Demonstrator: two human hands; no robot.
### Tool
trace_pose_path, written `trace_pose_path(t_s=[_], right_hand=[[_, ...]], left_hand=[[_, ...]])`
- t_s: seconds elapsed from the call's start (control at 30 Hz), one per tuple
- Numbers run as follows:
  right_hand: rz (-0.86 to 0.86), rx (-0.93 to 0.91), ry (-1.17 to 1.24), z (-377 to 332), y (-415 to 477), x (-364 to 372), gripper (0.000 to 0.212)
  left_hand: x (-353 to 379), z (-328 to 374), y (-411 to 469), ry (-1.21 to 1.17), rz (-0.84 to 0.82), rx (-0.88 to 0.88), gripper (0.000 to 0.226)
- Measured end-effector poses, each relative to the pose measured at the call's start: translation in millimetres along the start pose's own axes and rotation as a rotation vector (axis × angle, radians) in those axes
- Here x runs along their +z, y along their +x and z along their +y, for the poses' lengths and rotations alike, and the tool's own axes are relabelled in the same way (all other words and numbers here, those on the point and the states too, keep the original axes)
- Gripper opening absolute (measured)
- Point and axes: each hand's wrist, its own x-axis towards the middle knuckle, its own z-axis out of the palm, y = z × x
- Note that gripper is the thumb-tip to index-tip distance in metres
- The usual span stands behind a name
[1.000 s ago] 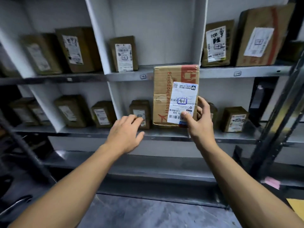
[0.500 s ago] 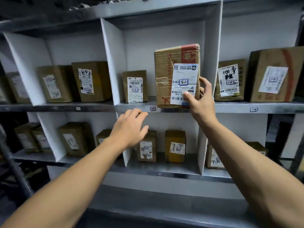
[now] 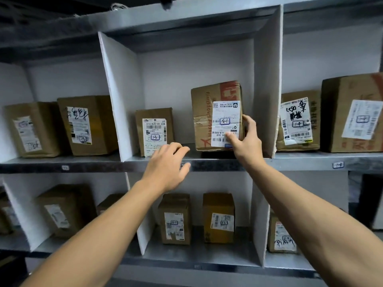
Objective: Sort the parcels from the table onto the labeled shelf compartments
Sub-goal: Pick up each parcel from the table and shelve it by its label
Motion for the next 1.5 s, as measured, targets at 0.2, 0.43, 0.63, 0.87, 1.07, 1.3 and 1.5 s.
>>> trace_pose_path(t_s=[0.2, 0.43, 0.63, 0.87, 1.07, 1.3, 1.5], right_hand=[[-0.060, 0.007, -0.126, 7, 10, 8, 0.075], [-0.002, 0.095, -0.199, 3, 11, 14, 0.072], [0.106, 0.106, -0.216, -10, -5, 20, 0.066], [0.021, -0.243, -0.468, -31, -77, 84, 0.040], [-0.257, -0.525, -0.756, -75, -134, 175, 0.033], [-0.515, -0.563, -0.796, -123, -203, 282, 0.041], [-0.631, -0.646, -0.683, -165, -251, 359, 0.039]], left_hand=[[19, -5, 10, -0.046, 0.012, 0.011, 0.051], [22, -15, 9, -0.107, 0.004, 0.028, 0.049], [7, -35, -3, -0.100, -0.005, 0.041, 0.049], [-13, -92, -60, -0.089, -0.050, -0.060, 0.050], [-53, -161, -136, 0.033, -0.057, -0.196, 0.051], [-104, -249, -246, 0.196, -0.104, -0.355, 0.050], [-139, -305, -316, 0.306, -0.147, -0.490, 0.049]])
